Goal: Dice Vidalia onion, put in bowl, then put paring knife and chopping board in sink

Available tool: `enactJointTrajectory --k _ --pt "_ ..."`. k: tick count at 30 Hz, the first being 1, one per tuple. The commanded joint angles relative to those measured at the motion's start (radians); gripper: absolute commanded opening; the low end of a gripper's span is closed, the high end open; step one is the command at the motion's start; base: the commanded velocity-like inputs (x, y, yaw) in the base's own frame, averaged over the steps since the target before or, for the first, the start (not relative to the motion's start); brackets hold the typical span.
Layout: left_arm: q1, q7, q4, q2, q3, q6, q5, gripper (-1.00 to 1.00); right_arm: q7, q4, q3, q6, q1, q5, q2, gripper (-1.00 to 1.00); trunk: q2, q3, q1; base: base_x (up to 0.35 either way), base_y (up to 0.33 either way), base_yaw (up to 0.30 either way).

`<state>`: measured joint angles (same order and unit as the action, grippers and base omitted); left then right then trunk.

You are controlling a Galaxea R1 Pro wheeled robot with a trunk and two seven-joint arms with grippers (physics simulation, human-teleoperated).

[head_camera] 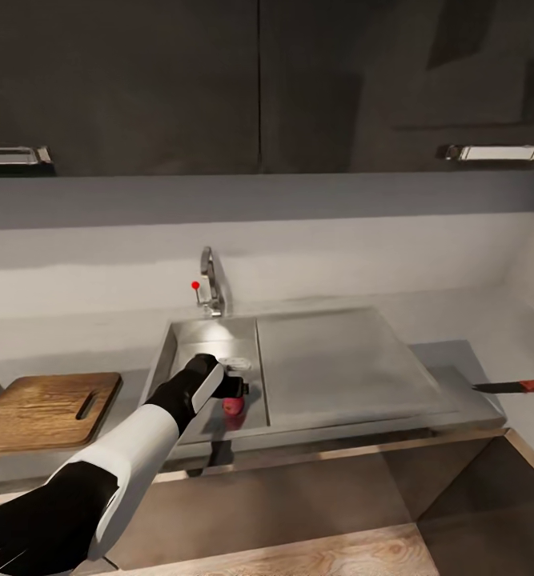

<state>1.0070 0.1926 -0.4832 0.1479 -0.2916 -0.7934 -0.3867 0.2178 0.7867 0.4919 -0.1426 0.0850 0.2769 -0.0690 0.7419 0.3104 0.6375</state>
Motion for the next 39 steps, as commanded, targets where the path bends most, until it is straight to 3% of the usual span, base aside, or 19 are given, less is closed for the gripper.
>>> enactJointTrajectory --k 1,39 --pt "0.001 0.008 0.002 -0.001 -0.006 -0.003 -0.011 1.00 0.008 0.002 0.007 -0.003 0.000 0.010 -0.002 1.00 0.001 0.003 0.000 0.033 -0.011 0.000" --pt "0.000 0.007 0.029 -0.001 -0.006 -0.001 -0.011 1.00 0.008 0.002 0.007 -0.003 0.000 0.010 -0.002 1.00 0.001 0.063 0.000 0.054 -0.019 0.000"
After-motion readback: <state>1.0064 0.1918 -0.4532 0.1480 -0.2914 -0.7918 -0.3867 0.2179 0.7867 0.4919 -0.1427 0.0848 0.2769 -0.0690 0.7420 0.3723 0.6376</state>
